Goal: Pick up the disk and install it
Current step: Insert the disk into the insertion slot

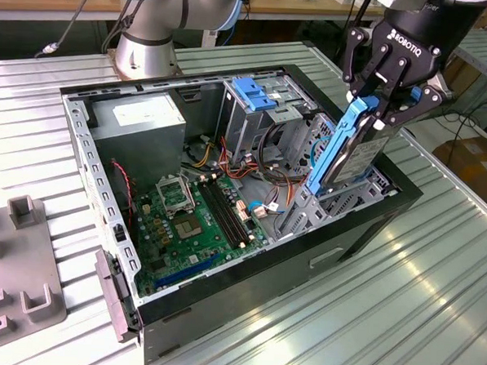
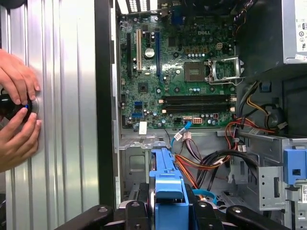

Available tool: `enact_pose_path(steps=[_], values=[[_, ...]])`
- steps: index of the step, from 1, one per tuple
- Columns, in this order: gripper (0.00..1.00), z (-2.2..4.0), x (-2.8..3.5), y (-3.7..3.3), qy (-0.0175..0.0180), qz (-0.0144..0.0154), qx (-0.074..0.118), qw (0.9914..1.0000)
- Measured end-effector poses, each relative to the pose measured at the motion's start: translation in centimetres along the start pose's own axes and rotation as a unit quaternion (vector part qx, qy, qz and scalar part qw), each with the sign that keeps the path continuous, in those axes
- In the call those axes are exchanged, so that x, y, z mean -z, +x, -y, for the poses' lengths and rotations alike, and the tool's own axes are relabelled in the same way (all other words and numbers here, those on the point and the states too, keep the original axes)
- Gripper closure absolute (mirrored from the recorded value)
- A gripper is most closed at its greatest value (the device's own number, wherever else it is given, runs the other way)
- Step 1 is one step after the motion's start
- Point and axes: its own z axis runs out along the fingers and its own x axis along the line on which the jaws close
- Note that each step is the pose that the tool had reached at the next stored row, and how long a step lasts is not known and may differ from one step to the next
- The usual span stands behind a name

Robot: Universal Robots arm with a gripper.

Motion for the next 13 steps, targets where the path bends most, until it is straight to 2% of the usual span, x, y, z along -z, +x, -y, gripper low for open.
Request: enact_pose_path(steps=[13], values=[[0.63, 0.05, -1.29, 0.01, -0.0022, -0.0001, 0.0, 1.0]])
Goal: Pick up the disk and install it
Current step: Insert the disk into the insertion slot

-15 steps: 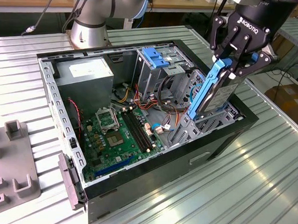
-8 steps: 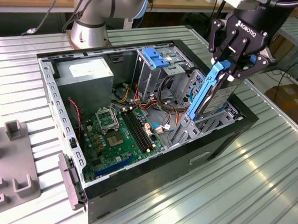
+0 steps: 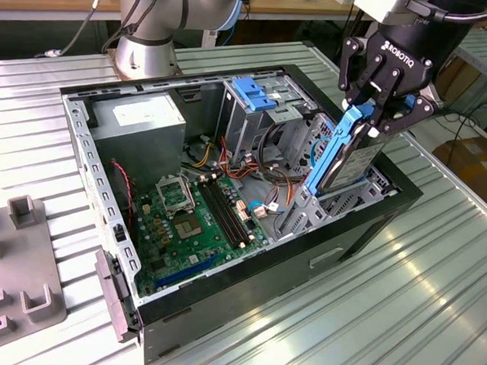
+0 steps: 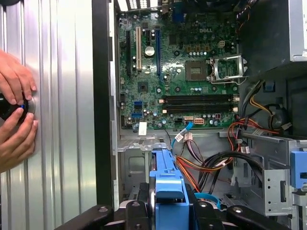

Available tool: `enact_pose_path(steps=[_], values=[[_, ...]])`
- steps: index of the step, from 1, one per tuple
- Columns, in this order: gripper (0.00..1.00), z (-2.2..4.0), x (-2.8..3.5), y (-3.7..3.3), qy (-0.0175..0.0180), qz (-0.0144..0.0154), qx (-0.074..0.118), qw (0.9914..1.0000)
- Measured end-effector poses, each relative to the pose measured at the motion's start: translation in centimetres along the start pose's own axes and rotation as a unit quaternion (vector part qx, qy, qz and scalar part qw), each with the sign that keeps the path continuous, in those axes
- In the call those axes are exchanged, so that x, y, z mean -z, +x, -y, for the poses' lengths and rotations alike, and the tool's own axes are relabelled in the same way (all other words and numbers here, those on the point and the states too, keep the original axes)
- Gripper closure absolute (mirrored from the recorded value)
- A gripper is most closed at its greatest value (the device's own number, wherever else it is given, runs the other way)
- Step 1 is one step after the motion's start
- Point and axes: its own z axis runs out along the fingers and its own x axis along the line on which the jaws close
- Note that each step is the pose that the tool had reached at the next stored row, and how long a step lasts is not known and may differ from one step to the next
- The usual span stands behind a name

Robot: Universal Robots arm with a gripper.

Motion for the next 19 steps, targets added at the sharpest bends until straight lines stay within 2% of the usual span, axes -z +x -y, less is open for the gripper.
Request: enact_pose_path(steps=[19], values=[[0.63, 0.0, -0.12, 0.0, 0.0, 0.0, 0.0, 1.0]])
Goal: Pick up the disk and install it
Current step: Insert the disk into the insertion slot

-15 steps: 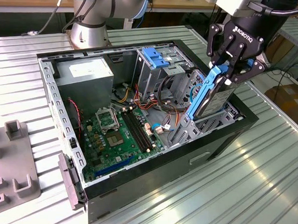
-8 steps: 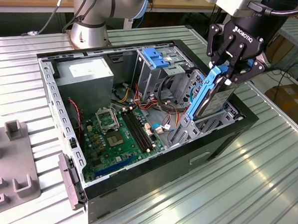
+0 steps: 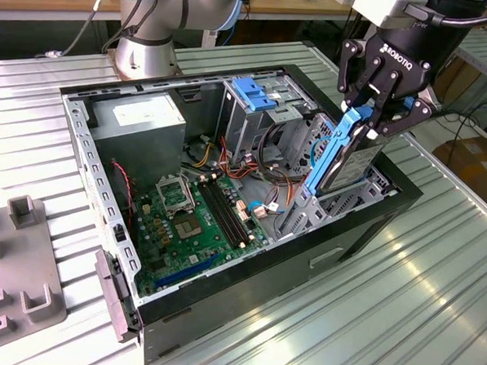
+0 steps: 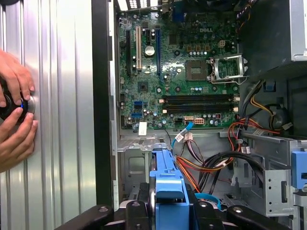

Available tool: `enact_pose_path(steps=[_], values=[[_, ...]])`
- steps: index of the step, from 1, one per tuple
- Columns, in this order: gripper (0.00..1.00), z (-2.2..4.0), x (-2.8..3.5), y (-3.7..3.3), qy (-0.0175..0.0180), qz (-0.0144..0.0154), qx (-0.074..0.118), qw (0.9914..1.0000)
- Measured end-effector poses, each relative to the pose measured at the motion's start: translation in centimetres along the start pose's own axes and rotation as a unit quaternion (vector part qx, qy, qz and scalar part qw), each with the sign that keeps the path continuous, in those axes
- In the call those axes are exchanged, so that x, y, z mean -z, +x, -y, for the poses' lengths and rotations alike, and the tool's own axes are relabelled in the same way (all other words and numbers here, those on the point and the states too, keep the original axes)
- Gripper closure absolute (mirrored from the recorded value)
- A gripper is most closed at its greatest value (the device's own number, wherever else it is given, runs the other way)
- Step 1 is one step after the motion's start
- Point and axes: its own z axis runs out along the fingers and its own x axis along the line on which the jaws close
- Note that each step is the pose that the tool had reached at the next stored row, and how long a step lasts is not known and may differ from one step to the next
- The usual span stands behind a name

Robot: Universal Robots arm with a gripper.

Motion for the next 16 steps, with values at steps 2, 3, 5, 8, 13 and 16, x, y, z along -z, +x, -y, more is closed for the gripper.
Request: enact_pose_path(steps=[2, 3, 5, 8, 13, 16], values=[[0.63, 0.0, -0.02, 0.0, 0.0, 0.0, 0.0, 1.0], [0.63, 0.0, -0.04, 0.0, 0.0, 0.0, 0.0, 1.0], [0.63, 0.0, -0.06, 0.0, 0.0, 0.0, 0.0, 1.0], [0.63, 0.0, -0.08, 0.0, 0.0, 0.0, 0.0, 1.0], [0.63, 0.0, -0.12, 0.0, 0.0, 0.0, 0.0, 1.0], [0.63, 0.0, -0.12, 0.0, 0.0, 0.0, 0.0, 1.0]])
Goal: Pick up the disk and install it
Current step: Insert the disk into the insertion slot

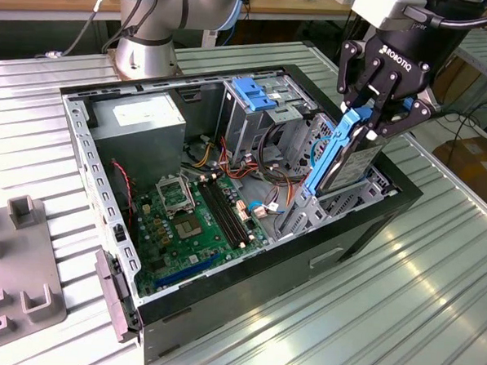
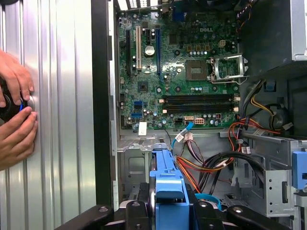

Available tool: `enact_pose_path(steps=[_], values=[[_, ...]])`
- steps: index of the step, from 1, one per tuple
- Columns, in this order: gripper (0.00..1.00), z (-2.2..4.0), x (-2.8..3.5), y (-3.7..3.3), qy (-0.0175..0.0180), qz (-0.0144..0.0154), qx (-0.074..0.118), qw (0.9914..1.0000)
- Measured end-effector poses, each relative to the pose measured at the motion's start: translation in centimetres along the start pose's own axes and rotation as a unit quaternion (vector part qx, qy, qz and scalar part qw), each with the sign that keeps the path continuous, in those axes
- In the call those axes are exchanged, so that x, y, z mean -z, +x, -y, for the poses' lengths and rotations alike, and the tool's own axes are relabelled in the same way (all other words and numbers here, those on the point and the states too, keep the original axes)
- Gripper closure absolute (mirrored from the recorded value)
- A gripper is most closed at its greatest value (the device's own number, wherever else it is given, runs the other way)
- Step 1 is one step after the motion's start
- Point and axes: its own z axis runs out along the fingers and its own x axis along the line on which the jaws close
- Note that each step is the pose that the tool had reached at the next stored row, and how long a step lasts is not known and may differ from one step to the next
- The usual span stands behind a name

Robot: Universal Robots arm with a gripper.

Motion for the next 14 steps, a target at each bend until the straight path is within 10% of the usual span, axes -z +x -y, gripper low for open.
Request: enact_pose_path(steps=[14], values=[[0.63, 0.02, -1.15, 0.03, 0.0, 0.0, 0.0, 1.0]])
